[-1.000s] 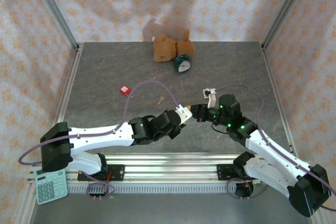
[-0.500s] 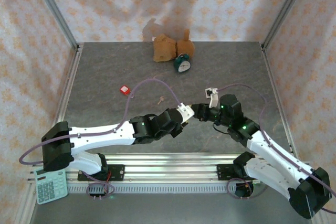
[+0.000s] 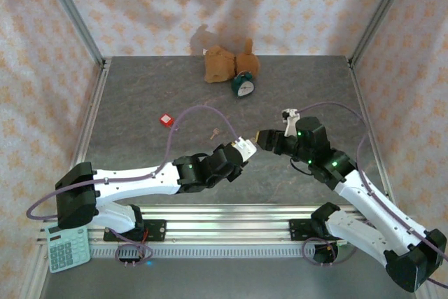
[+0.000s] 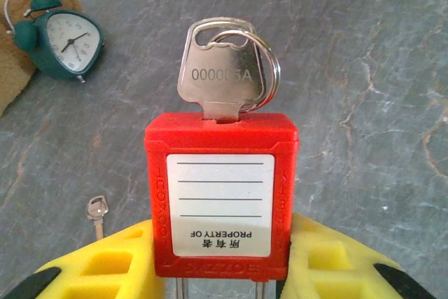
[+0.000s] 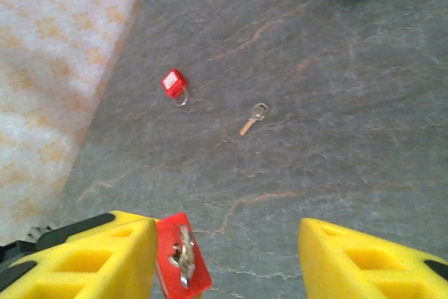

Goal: Unlock with the key

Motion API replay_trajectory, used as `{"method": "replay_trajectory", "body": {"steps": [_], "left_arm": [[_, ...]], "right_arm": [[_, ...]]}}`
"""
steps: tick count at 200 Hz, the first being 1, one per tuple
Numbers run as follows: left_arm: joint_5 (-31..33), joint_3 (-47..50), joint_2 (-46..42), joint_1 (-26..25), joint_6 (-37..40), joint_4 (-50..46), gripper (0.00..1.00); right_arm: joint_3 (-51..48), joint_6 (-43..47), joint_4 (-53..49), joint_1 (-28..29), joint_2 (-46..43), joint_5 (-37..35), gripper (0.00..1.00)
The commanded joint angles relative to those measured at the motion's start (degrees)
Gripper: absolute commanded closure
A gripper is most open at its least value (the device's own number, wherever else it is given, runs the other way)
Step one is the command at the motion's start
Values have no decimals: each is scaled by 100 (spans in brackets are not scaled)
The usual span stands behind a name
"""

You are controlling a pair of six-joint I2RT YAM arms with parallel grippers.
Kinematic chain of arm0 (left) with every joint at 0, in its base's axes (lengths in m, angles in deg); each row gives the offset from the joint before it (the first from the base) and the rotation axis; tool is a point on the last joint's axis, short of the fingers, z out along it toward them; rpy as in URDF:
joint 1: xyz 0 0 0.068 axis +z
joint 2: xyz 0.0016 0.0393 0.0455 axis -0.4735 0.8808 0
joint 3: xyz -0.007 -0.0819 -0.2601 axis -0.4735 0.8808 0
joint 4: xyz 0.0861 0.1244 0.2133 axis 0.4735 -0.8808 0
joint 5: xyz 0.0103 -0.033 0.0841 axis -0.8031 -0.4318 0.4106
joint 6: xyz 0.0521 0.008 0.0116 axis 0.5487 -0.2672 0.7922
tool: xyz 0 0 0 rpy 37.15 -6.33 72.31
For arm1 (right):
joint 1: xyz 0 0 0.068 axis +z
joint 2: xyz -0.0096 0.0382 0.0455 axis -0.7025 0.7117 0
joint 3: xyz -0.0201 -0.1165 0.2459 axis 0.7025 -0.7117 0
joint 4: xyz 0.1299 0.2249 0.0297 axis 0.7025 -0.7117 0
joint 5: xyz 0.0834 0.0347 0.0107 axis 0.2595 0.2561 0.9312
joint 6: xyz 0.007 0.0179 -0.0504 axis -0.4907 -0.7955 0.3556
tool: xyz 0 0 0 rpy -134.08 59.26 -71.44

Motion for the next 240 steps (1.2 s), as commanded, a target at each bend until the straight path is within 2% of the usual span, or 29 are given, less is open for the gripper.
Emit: {"method": "replay_trajectory", "body": {"steps": [1,39,80,139,174,240], "left_arm": [[633,33,-34,-29,375,47,66],[1673,22,143,-29,1514,305,66],[2700,151,479,-29,3059,1221,66],[3083,473,720,-248,4278,2352,66],[3362,747,1116,-408,4817,3207,66],[3671,1094,1681,-528,5743,4729,65]], "right_arm": [[270,77,-371,-1,-150,-586,44],[208,46,-399,-1,-117,-887,42],[169,30,-381,-4,-101,-1058,40],[151,73,-231,-10,88,-867,40],[73,43,54,-8,296,-484,40],[-63,-12,188,-9,513,-282,41]]}}
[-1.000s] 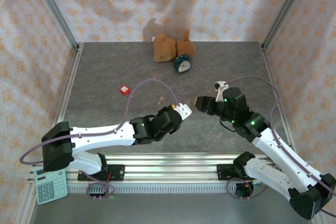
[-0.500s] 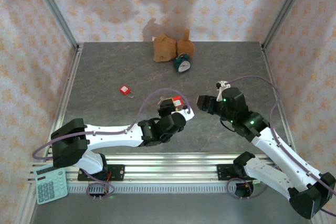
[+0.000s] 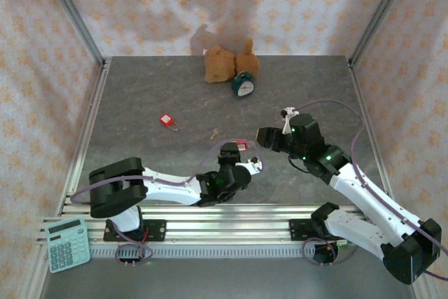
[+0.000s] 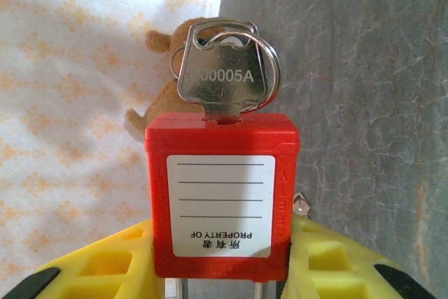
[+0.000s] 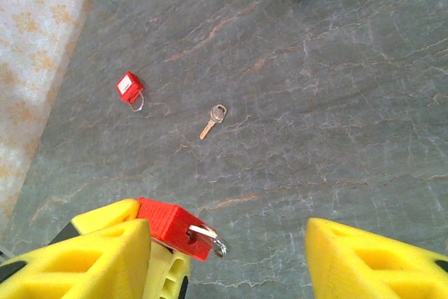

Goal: Unlock with the key

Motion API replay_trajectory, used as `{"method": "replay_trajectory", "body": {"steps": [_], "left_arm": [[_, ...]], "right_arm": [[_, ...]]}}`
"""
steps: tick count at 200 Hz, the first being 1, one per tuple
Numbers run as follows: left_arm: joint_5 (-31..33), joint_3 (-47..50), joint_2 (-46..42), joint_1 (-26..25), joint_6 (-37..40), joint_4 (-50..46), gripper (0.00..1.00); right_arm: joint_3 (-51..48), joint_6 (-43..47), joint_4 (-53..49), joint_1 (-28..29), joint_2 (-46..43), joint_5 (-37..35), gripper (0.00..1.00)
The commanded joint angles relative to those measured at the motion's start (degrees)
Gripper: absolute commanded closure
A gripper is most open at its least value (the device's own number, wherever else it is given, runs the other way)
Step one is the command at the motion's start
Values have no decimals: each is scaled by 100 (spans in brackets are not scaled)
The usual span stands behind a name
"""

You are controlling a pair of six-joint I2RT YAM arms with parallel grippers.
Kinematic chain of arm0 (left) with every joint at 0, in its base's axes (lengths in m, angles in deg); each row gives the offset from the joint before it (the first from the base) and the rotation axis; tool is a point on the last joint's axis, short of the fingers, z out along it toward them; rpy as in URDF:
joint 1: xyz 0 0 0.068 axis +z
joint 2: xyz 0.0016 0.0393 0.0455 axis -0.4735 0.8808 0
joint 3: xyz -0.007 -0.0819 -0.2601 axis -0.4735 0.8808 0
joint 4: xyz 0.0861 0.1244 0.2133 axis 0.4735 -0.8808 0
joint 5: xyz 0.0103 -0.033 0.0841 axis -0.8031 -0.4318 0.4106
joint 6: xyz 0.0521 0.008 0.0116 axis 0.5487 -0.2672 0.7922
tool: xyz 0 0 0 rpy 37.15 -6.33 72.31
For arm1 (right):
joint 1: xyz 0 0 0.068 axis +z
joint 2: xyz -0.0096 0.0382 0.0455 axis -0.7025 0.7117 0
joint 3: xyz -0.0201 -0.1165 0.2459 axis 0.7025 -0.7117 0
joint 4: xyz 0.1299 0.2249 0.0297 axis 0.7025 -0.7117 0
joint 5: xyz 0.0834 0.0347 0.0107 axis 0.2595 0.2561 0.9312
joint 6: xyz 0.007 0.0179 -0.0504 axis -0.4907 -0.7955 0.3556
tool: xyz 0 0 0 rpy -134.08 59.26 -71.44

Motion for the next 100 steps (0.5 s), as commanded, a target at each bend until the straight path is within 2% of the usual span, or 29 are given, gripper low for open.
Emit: {"method": "replay_trajectory", "body": {"steps": [1,36,100], "left_arm": [[396,112,166,-65,527,1124,65],[528,154,507,-158,997,1787,65],[663,163,669,-203,1294,2024,64]], "right_arm": [[-120,-4,211,-10,43,129,41],[-133,27,181,-6,256,247,41],[-36,221,-20,-10,584,322,41]]}}
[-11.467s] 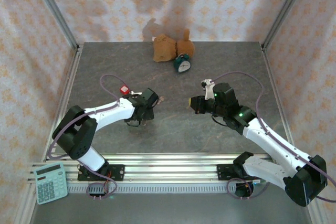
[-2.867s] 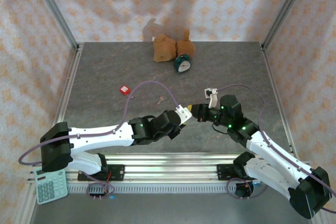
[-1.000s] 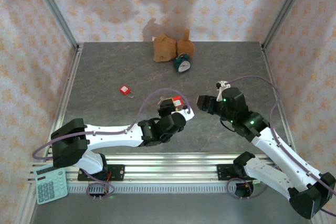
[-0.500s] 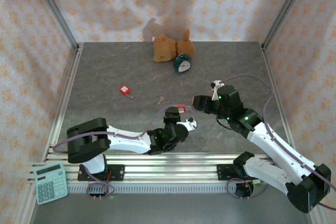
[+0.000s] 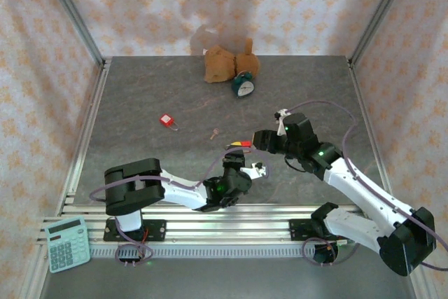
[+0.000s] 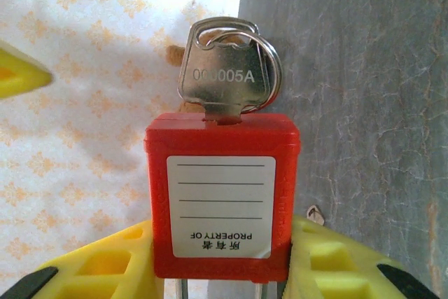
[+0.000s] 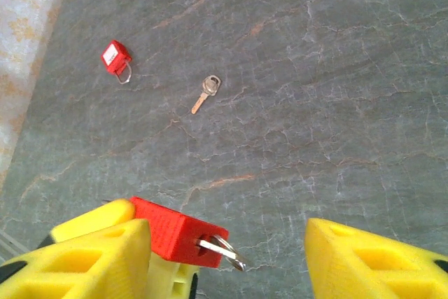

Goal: Unlock with the key

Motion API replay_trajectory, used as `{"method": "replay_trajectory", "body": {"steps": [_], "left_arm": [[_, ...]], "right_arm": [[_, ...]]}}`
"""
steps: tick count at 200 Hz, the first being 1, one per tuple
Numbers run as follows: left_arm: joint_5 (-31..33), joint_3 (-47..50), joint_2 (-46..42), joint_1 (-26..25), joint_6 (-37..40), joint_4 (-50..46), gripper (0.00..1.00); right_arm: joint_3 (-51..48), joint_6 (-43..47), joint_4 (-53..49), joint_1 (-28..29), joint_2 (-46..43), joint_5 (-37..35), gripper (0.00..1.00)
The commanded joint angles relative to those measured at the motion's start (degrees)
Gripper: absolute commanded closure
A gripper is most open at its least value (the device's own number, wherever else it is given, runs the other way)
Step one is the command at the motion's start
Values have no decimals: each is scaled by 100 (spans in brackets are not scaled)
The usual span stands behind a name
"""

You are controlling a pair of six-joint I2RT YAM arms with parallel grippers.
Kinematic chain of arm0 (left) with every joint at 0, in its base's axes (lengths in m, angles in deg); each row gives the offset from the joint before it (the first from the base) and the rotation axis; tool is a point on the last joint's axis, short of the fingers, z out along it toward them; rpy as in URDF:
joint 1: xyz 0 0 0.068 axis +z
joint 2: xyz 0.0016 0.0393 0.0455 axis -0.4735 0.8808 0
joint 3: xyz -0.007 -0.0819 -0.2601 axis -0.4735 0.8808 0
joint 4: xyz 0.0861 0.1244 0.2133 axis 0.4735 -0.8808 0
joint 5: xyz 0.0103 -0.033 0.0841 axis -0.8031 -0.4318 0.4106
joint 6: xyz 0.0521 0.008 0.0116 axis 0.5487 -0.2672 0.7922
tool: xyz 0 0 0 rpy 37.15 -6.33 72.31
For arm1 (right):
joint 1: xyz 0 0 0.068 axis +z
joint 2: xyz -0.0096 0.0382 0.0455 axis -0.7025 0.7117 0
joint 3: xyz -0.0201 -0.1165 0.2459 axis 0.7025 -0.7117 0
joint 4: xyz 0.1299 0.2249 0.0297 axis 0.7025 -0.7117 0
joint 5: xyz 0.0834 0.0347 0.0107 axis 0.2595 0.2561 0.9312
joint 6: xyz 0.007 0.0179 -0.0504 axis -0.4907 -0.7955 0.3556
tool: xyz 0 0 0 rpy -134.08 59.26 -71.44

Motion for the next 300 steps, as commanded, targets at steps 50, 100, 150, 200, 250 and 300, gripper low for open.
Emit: {"method": "replay_trajectory", "body": {"steps": [50,100,150,200,250,300], "left_arm": [[371,41,121,-63,281,585,64],[396,56,111,-78,202,540,64],[388,52,103,-97,148,433,65],[388,46,106,-113,130,437,65],[405,38,92,-131,130,457,65],[449,35,109,-157,209,593,65]], "right_arm": [[9,191,-143,-6,95,119,40],[-24,217,-238,-10,98,157,40],[-105,170,-204,-7,173,34,40],[-60,205,-242,-10,232,42,40],[-77,226,-286,-9,270,-4,40],[-85,199,-246,-9,319,-69,40]]}}
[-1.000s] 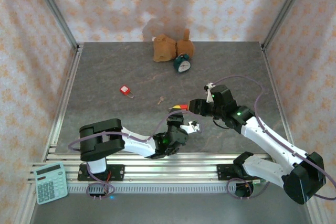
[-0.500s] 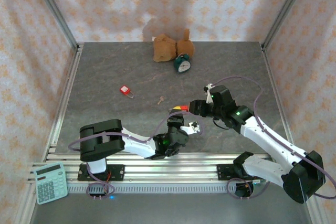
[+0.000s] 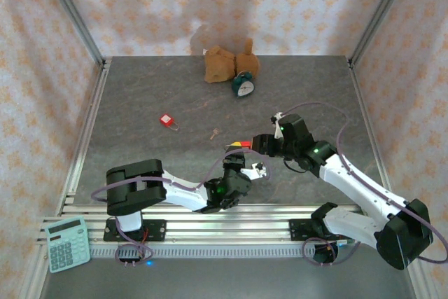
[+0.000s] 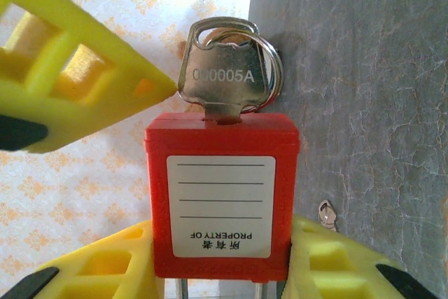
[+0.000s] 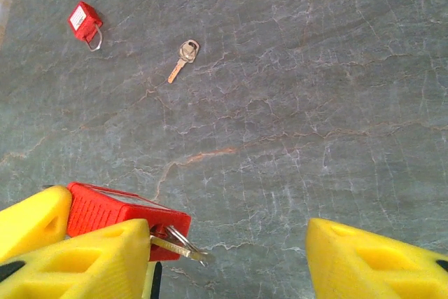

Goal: Unlock with the key

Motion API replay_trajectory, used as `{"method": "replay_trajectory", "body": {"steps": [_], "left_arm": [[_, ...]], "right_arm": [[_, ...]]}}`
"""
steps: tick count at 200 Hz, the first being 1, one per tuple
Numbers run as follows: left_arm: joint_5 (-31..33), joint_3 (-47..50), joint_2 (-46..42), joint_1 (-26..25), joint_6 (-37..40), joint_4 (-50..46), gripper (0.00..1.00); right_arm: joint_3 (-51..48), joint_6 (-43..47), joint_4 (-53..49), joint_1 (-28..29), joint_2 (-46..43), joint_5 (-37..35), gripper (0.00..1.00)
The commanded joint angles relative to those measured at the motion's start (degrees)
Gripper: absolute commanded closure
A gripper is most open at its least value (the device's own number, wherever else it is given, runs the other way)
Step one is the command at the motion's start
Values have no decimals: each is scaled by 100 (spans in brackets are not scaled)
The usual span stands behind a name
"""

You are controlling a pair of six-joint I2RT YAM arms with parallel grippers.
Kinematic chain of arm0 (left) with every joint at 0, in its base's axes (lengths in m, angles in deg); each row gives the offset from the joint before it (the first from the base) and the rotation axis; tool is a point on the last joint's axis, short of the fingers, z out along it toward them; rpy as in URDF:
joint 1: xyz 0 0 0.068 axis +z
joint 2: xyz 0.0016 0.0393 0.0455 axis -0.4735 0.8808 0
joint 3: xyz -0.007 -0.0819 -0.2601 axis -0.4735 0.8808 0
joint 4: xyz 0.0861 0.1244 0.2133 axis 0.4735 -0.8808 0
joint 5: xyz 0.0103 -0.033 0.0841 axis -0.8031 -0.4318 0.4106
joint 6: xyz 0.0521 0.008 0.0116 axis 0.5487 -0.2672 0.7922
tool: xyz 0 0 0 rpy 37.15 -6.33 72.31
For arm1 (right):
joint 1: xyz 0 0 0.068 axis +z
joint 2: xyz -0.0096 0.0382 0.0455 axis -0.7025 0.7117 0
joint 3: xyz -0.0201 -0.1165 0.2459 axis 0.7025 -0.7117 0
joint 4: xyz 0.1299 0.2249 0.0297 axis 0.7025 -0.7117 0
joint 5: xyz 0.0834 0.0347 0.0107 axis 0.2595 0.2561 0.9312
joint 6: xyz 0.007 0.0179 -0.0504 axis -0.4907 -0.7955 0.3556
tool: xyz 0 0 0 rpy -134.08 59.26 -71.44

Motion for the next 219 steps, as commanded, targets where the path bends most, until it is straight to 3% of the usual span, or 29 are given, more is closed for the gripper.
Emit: {"method": "replay_trajectory", "body": {"steps": [1,105,164,219], "left_arm": [[220,6,48,-68,-60,315,65],[345,46,70,-212,166,688,65],[400,118,277,-228,544,1413,65],[369,72,303,-225,433,1248,65]], "right_arm": [[-53,50,-24,-10,22,-168,40],[-5,137,47,-10,252,-202,40],[78,44,-25,-10,208,-123,39],[301,-105,-181,-10,-114,30,38]]}}
